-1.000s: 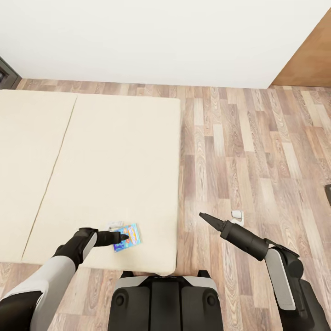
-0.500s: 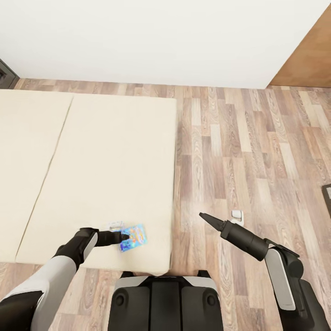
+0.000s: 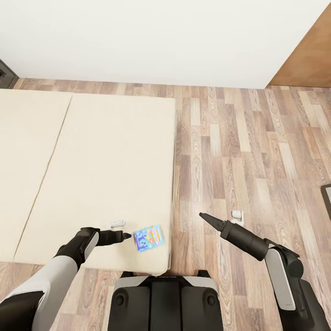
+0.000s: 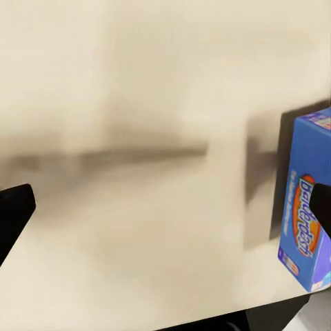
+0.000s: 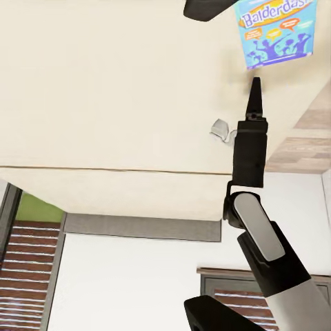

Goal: Put all the toys in the child's room - the three board games (two on the bed and one on the table), the two jigsaw puzzles on the table, and the tennis ball on the table - inside the toy box on the table in the child's room.

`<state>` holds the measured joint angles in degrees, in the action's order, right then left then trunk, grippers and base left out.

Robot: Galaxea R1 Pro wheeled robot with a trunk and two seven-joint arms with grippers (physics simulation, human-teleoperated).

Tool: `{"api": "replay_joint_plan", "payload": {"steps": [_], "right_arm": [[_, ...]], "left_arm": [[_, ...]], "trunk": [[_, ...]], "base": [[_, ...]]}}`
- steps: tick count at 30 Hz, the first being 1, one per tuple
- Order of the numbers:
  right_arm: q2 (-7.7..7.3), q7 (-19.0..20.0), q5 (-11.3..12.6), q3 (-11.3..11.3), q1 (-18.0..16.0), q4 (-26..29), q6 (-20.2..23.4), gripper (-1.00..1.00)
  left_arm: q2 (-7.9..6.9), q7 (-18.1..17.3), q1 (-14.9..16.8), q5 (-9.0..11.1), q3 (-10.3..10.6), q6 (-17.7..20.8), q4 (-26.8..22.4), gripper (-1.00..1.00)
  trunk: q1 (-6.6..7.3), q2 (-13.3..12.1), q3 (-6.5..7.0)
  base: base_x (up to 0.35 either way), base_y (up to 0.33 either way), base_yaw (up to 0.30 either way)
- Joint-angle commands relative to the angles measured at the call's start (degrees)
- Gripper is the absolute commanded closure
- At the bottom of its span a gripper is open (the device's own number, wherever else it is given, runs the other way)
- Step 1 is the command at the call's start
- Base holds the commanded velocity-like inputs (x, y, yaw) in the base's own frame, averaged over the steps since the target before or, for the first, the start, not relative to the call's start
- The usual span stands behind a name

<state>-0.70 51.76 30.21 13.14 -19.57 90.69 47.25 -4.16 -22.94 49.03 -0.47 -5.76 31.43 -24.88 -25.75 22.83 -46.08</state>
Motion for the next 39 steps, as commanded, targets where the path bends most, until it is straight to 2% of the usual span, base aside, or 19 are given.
{"api": "replay_joint_plan", "payload": {"steps": [1, 30, 39], "right_arm": [[0.0, 0.1, 0.11, 0.04, -0.03, 0.01, 0.29, -1.0], [0.0, 0.1, 0.02, 0.06, -0.03, -0.06, 0.29, -1.0], [0.0, 0.13, 0.06, 0.3, -0.03, -0.06, 0.29, -1.0]], "left_arm": [[0.03, -0.25, 0.01, -0.06, -0.38, 0.47, -0.07, -1.0], [-0.06, -0.24, 0.01, -0.14, -0.53, 0.4, -0.16, -1.0], [-0.34, -1.05, -0.05, -0.12, -0.69, 0.38, -1.84, -1.0]], "trunk": [[-0.03, 0.09, -0.06], [-0.03, 0.09, -0.06], [-0.03, 0.09, -0.06]], "base": [[0.0, 0.0, 0.0], [0.0, 0.0, 0.0], [0.0, 0.0, 0.0]]}}
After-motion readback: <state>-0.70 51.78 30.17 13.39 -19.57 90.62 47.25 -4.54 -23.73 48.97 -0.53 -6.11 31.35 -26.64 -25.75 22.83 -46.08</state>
